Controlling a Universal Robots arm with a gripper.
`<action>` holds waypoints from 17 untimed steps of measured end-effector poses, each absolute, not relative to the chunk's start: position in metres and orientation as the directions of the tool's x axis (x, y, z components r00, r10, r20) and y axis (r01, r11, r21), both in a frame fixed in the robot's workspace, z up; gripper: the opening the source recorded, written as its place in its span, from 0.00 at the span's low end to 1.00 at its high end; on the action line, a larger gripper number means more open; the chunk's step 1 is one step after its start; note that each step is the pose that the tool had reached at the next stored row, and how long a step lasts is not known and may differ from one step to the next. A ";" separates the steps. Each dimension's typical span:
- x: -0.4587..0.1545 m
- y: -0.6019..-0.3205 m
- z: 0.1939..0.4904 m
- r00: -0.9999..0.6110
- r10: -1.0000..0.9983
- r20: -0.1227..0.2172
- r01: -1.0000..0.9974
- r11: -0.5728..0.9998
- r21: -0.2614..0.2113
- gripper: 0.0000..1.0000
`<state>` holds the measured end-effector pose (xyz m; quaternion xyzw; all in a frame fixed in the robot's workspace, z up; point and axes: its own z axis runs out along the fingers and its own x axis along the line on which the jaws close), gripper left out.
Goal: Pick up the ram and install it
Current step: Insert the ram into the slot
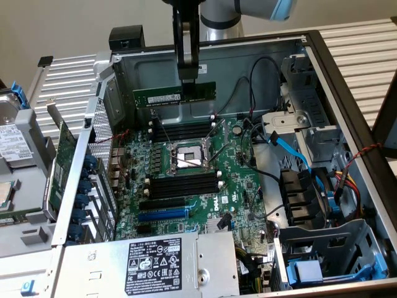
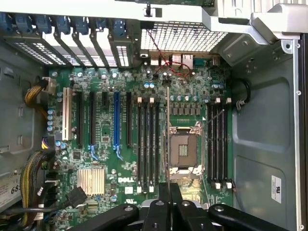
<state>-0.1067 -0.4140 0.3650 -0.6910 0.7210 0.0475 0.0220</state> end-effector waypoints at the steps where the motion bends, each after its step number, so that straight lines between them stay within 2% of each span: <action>1: -0.107 -0.414 0.363 -0.046 -0.994 -0.099 -0.998 0.042 0.038 0.12; 10: -0.107 -0.414 0.347 -0.053 -0.993 -0.109 -0.998 0.049 0.039 0.12; 17: -0.107 -0.425 0.339 -0.054 -0.990 -0.128 -0.998 0.050 0.040 0.12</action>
